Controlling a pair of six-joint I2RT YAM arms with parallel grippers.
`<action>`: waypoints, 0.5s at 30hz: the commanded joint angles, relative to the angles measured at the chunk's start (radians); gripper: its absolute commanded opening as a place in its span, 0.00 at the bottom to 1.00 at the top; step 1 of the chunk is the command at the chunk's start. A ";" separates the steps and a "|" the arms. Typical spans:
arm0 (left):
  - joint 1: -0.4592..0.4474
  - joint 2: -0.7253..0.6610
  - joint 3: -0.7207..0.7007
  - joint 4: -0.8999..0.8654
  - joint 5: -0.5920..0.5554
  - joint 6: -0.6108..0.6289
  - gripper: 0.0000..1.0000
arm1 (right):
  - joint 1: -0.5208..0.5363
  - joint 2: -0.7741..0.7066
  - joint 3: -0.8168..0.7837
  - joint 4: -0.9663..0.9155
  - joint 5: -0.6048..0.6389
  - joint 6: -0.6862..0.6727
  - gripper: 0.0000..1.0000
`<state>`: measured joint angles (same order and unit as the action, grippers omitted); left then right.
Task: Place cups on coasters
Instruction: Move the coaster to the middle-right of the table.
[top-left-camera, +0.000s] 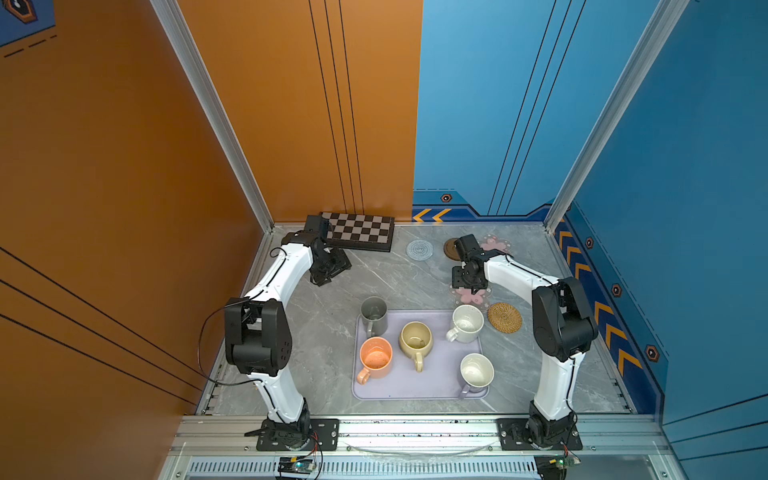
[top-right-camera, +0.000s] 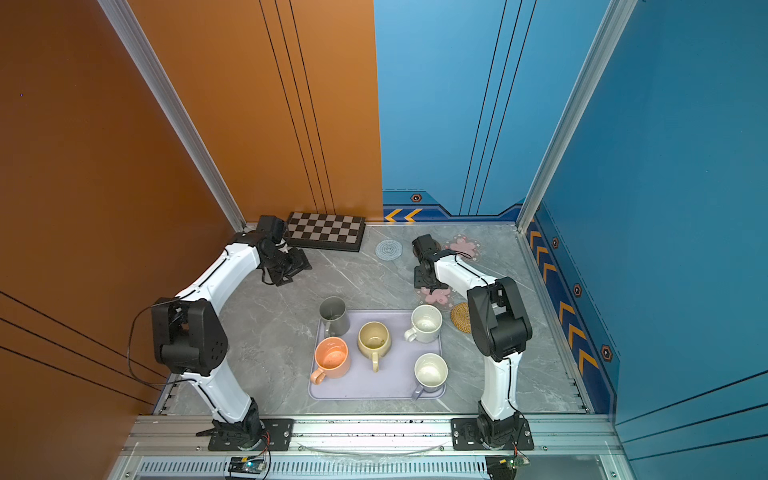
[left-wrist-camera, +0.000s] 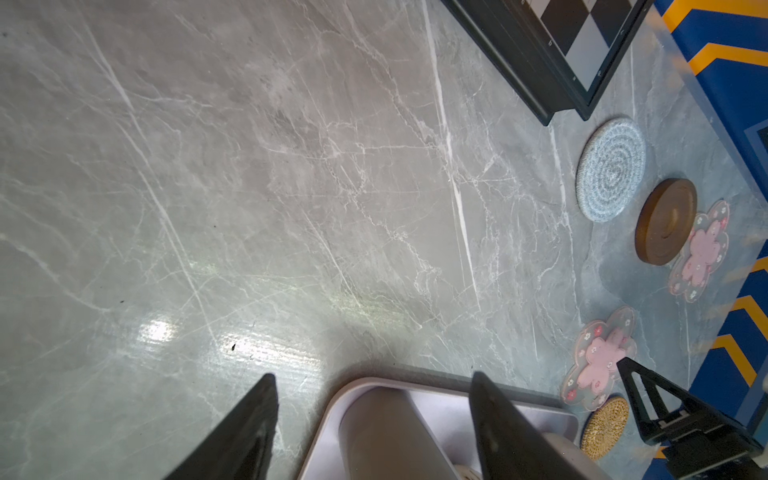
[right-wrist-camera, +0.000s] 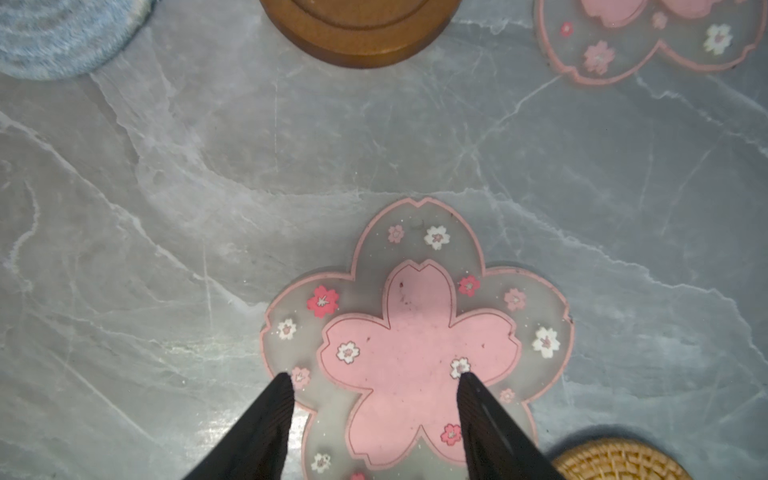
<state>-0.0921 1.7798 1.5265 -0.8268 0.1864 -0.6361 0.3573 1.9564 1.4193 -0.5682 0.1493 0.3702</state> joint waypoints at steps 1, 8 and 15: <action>-0.004 -0.030 -0.020 -0.014 -0.009 0.006 0.73 | 0.018 -0.020 -0.030 -0.060 -0.030 -0.014 0.65; -0.004 -0.019 -0.022 -0.013 -0.009 0.013 0.74 | 0.049 -0.036 -0.078 -0.061 -0.057 -0.030 0.65; -0.009 -0.010 -0.042 -0.012 -0.021 0.017 0.74 | 0.049 -0.007 -0.067 -0.023 -0.098 -0.018 0.65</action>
<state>-0.0929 1.7767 1.5089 -0.8272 0.1852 -0.6353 0.4088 1.9541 1.3510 -0.5983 0.0742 0.3557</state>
